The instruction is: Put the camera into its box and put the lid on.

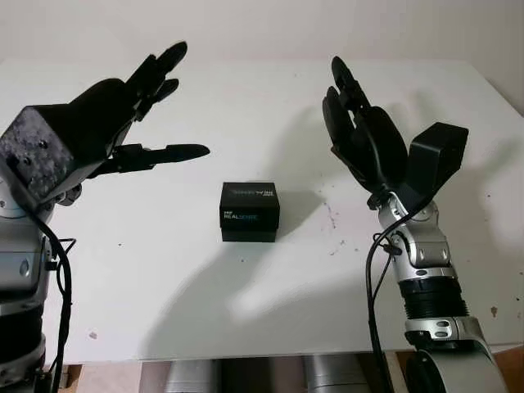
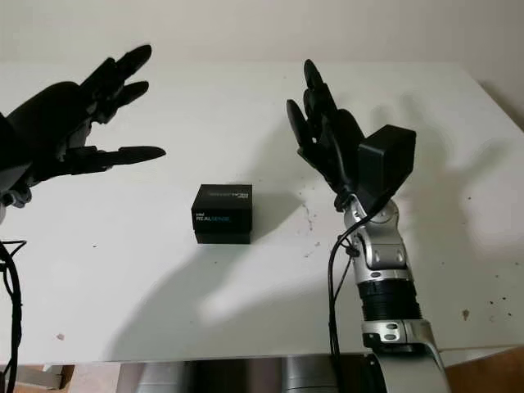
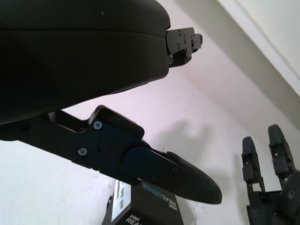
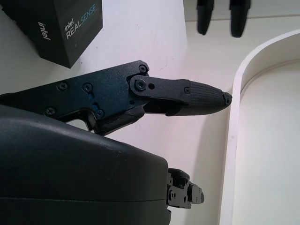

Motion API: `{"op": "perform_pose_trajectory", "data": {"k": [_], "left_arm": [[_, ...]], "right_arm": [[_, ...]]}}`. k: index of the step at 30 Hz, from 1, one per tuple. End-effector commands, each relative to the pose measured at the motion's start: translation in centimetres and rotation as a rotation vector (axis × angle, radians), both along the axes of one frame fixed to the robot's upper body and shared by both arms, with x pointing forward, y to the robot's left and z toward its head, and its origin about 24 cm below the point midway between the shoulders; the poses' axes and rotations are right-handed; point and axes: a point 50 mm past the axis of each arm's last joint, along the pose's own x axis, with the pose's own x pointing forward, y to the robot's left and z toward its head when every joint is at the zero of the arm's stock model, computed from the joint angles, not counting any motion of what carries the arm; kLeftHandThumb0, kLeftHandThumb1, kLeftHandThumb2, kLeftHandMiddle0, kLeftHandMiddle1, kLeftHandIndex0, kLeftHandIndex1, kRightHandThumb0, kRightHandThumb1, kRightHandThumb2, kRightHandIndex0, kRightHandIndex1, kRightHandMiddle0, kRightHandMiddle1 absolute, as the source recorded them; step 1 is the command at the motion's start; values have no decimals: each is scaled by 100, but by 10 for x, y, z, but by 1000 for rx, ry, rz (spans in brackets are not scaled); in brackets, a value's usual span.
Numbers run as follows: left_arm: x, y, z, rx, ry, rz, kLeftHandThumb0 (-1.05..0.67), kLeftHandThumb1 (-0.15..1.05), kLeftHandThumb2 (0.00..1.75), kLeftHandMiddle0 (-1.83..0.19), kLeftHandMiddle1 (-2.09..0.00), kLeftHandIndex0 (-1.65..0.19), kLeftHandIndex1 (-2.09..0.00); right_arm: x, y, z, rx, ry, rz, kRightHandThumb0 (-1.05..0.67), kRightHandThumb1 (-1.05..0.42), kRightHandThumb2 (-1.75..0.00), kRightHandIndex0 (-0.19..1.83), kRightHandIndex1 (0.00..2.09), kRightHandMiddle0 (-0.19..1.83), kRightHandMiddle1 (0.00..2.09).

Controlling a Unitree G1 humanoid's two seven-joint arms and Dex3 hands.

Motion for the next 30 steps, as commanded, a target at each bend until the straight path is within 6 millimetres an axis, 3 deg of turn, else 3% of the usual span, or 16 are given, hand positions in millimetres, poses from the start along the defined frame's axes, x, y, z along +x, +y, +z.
{"op": "perform_pose_trajectory", "data": {"k": [1,10,18,30], "left_arm": [[6,0,2,2,8,-33,-81,91,4,5,-10,19,0],[26,-3,-34,19,225,-122,-80,89,4,19,-2,19,0],[36,-8,-61,47,177,-34,-83,90,6,0,-10,2,-9],[41,-14,-84,88,250,-54,-91,94,6,10,-3,16,-2]], "right_arm": [[0,-3,3,-9,-15,-6,-74,-105,-50,-16,5,-11,5],[0,-3,5,-6,-10,-21,-75,-105,-49,-15,6,-10,6],[1,-4,5,-4,-11,-20,-72,-105,-50,-16,5,-11,5],[1,-8,9,-30,-16,-25,-75,-105,-50,-15,5,-11,5]]}}
